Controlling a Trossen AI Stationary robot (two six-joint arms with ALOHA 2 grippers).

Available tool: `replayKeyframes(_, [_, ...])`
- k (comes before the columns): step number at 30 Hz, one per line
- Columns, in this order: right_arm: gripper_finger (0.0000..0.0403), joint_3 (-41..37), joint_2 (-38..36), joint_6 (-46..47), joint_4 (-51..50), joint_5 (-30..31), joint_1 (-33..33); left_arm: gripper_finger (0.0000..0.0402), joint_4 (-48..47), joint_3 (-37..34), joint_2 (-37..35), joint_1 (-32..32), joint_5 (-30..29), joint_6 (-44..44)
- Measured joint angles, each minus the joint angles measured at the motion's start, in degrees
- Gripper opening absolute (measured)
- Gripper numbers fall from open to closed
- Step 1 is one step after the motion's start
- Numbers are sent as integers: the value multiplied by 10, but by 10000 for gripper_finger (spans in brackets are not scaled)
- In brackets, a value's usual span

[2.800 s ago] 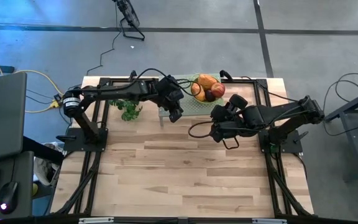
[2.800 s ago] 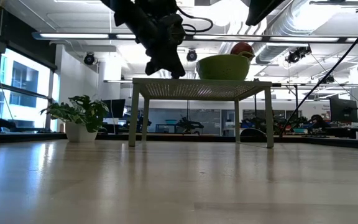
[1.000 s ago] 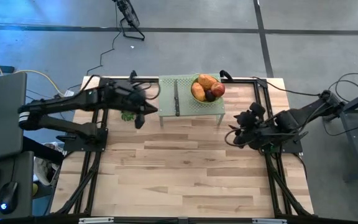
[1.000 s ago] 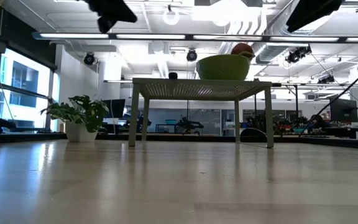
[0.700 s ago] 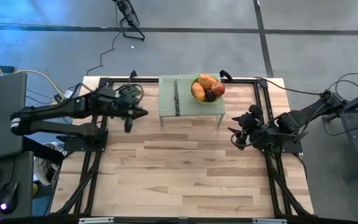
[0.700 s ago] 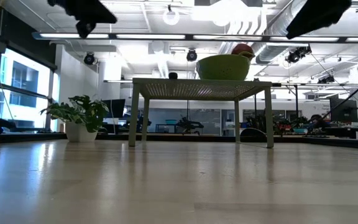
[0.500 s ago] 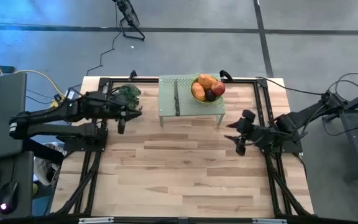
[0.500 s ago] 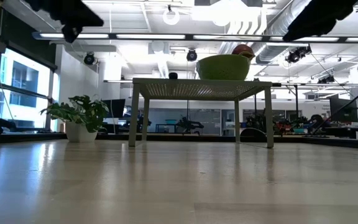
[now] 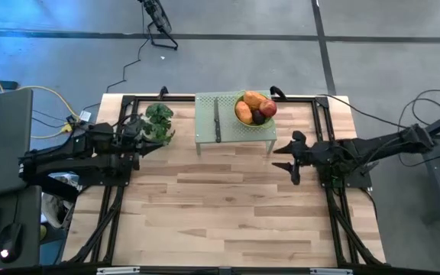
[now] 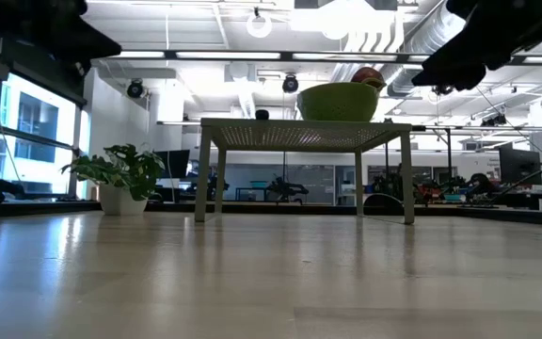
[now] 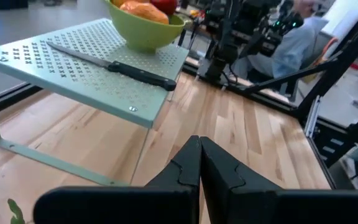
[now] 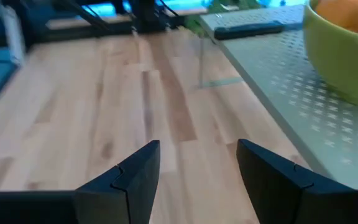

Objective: Pick & Place Fruit
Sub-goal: Return to Home Position

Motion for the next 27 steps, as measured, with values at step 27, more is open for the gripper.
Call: replayKeyframes(27, [206, -140, -185, 8, 49, -46, -87, 1, 26, -88, -123, 0, 6, 26])
